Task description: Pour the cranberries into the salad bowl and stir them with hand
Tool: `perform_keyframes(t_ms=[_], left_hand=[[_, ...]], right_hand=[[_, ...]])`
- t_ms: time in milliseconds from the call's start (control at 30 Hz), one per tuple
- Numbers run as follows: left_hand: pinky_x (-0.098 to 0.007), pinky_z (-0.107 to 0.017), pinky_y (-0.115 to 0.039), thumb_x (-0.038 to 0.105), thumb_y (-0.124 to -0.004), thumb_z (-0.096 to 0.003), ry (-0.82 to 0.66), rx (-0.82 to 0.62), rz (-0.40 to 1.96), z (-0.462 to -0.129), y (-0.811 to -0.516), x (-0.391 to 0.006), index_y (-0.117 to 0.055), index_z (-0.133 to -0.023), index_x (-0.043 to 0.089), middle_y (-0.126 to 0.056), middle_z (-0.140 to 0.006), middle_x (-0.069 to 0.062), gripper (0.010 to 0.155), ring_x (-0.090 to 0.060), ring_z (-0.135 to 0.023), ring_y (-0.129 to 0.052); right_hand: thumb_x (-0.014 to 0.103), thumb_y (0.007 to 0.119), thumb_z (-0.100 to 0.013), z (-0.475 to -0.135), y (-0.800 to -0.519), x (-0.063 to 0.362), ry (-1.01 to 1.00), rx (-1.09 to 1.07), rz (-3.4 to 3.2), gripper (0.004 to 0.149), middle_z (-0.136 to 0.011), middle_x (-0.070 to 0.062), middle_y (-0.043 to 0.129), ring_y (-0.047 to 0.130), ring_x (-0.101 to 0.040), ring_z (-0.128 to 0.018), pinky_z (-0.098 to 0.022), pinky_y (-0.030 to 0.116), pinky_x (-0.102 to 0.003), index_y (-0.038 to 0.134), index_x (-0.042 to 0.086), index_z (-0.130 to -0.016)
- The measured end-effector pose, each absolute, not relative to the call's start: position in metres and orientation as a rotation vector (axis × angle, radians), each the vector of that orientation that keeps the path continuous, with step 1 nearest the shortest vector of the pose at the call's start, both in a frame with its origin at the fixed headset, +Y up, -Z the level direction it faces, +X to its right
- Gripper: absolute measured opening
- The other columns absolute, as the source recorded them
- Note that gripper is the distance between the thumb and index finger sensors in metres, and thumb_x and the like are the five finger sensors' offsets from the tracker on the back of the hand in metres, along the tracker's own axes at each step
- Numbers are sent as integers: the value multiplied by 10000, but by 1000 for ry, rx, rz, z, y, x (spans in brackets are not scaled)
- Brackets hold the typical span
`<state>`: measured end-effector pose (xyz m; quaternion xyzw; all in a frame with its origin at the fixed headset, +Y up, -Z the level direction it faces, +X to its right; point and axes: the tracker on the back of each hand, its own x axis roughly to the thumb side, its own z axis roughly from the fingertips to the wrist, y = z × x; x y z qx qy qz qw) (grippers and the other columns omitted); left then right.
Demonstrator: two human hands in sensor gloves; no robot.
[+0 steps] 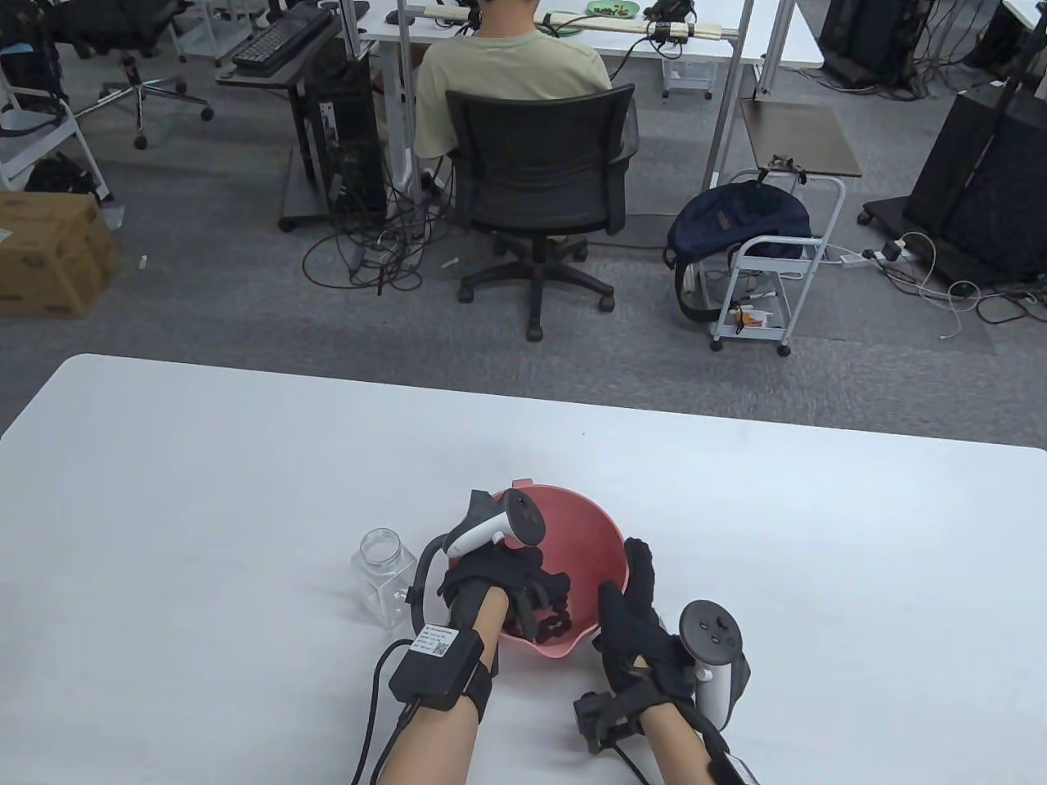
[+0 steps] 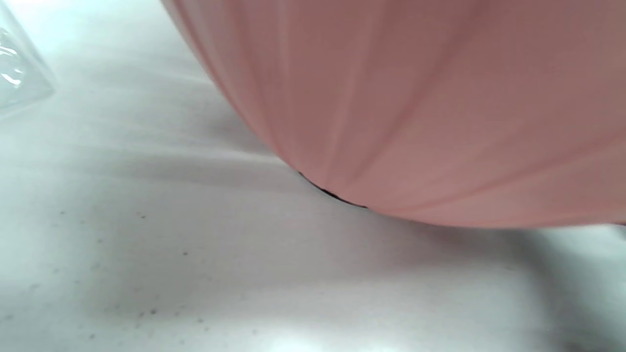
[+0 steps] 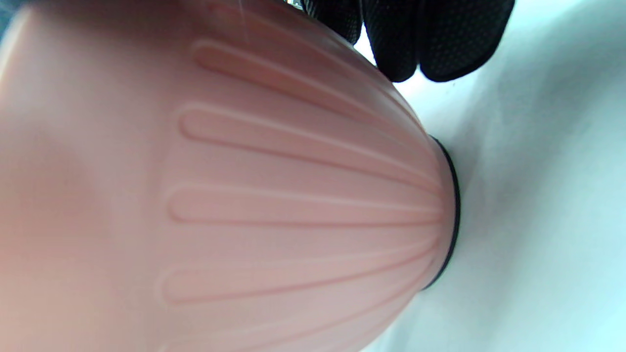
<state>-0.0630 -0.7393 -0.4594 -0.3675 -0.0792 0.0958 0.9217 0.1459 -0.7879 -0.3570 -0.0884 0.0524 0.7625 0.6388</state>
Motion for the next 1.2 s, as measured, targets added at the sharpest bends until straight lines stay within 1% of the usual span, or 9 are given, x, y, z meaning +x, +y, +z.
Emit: perform_keyframes(t_ms=[200, 300, 433, 600, 700, 867, 967, 1167, 1200], left_hand=[[-141, -580, -896, 772, -611, -671, -149, -756, 170, -458, -738, -62, -591, -1168, 321, -841, -1091, 11, 672, -86, -805, -1021], [-125, -511, -908, 773, -626, -657, -159, -773, 157, -458, -740, -61, -661, -1128, 384, -947, -1009, 97, 612, -41, -715, -1058], [-142, -500, -905, 773, -648, -635, -175, -788, 160, -458, -741, -59, -725, -1084, 441, -996, -955, 180, 564, -35, -683, -1061], [-130, -543, -919, 821, -679, -554, -172, -793, 142, -457, -741, -60, -784, -1020, 592, -1059, -899, 335, 530, 39, -715, -1058], [-138, -584, -923, 834, -700, -514, -181, -793, 140, -457, -741, -60, -789, -997, 656, -1079, -881, 394, 523, 60, -766, -1048], [-189, -653, -910, 843, -723, -482, -199, -787, 153, -457, -742, -59, -762, -1001, 701, -1084, -891, 435, 540, 53, -818, -1043], [-246, -714, -881, 859, -733, -455, -216, -782, 166, -457, -741, -59, -746, -996, 735, -1064, -926, 468, 556, 66, -860, -1024], [-300, -766, -846, 874, -759, -419, -235, -785, 190, -457, -741, -59, -732, -982, 780, -1035, -960, 519, 572, 68, -905, -1008], [-312, -778, -832, 877, -759, -416, -242, -784, 198, -457, -741, -59, -725, -980, 790, -1020, -974, 531, 572, 84, -938, -983]], right_hand=[[756, 597, -480, -357, -788, 146, 120, -201, 1740, 703, -1152, -174, 479, 688, -464, -925, -596, 730, -542, 186, 568, -1018], [757, 597, -480, -357, -788, 146, 120, -201, 1741, 704, -1152, -172, 480, 688, -464, -925, -596, 731, -541, 185, 568, -1018], [757, 598, -480, -357, -788, 146, 121, -200, 1741, 706, -1152, -173, 479, 689, -464, -924, -596, 730, -542, 184, 566, -1019], [759, 596, -479, -357, -788, 145, 119, -194, 1749, 707, -1152, -173, 476, 684, -464, -927, -598, 731, -540, 178, 568, -1017], [760, 595, -480, -357, -788, 145, 116, -191, 1755, 709, -1152, -173, 474, 684, -463, -927, -598, 728, -542, 176, 566, -1018], [761, 594, -479, -357, -788, 145, 117, -189, 1755, 709, -1153, -173, 473, 684, -463, -927, -598, 732, -539, 174, 567, -1017], [761, 594, -479, -357, -788, 145, 118, -189, 1754, 709, -1153, -172, 472, 683, -463, -928, -598, 731, -540, 174, 567, -1017], [763, 592, -479, -358, -788, 144, 115, -185, 1762, 710, -1153, -172, 473, 684, -464, -927, -598, 730, -540, 172, 567, -1016], [763, 593, -478, -358, -788, 144, 114, -185, 1763, 711, -1152, -173, 472, 684, -465, -927, -598, 732, -537, 172, 565, -1017]])
